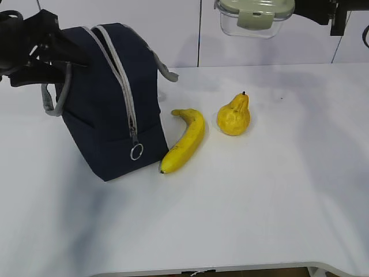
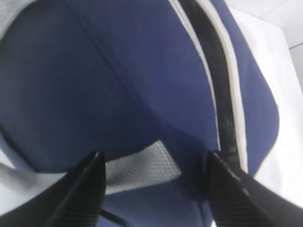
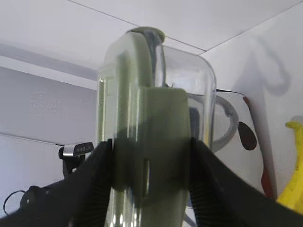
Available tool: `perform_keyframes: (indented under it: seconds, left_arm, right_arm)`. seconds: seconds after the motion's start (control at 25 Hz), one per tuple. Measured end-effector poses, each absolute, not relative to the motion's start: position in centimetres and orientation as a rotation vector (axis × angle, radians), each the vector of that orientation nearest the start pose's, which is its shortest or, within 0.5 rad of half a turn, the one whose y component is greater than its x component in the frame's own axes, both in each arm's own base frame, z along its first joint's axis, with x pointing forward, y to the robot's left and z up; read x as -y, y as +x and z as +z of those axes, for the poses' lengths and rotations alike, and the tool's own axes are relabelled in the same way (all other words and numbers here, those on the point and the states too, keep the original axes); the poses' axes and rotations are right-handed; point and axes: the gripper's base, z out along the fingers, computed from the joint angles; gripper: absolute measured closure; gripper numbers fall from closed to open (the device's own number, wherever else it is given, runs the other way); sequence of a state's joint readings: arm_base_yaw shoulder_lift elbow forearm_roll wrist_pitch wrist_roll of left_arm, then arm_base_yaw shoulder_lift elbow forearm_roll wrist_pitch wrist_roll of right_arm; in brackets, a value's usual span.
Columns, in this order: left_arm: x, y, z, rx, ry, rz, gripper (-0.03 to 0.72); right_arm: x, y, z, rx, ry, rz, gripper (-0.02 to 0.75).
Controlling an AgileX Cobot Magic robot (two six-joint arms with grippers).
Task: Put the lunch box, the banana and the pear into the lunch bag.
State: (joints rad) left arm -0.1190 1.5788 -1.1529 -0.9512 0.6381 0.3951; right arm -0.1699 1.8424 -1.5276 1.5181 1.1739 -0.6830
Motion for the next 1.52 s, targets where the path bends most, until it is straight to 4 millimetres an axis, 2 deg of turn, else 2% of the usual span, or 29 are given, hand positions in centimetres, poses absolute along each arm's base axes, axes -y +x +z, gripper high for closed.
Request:
perform_keyframes:
  seconds: [0.16, 0.32, 0.4, 0.64, 0.72, 0.88, 0.96, 1.08, 1.2, 1.36, 1.52]
  left_arm:
    - [8.7, 34.8, 28.3, -2.371, -0.125, -0.876, 0.203]
    - [8.7, 35.0, 27.7, -2.388, -0.135, -0.884, 0.227]
    - [8.8, 35.0, 27.7, -2.389, -0.135, -0.888, 0.288]
    - [8.9, 34.8, 27.6, -2.406, -0.123, -0.908, 0.6]
    - [9.0, 34.7, 27.6, -2.42, -0.105, -0.92, 0.659]
    - [9.5, 34.1, 27.5, -2.463, -0.029, -0.955, 0.673]
    - [10.0, 33.7, 27.4, -2.486, 0.02, -0.972, 0.673]
    - [10.9, 32.9, 27.9, -2.504, 0.121, -0.958, 0.673]
    - [10.7, 31.8, 29.0, -2.515, 0.193, -0.88, 0.673]
    - [10.1, 30.8, 30.2, -2.521, 0.214, -0.785, 0.674]
    - [10.0, 30.6, 30.3, -2.53, 0.209, -0.772, 0.674]
  right_arm:
    - [-1.8, 40.4, 33.8, -1.974, 0.049, 1.499, 0.362]
    - [-1.8, 40.4, 33.8, -1.978, 0.048, 1.496, 0.363]
    - [-1.7, 40.4, 33.8, -1.988, 0.04, 1.485, 0.363]
    - [-1.7, 40.4, 33.7, -1.995, 0.041, 1.483, 0.363]
    - [-1.8, 40.4, 33.7, -1.995, 0.04, 1.483, 0.363]
    - [-2.0, 40.3, 33.7, -2.002, 0.045, 1.493, 0.363]
    - [-2.8, 40.3, 33.7, -2.012, 0.028, 1.505, 0.363]
    - [-4.6, 40.1, 33.6, -2.037, -0.018, 1.527, 0.363]
    - [-6.6, 39.8, 33.5, -2.065, -0.075, 1.547, 0.363]
    - [-8.7, 39.4, 34.2, -2.126, -0.202, 1.501, 0.363]
    - [-11.2, 39.1, 35.5, -2.173, -0.291, 1.432, 0.363]
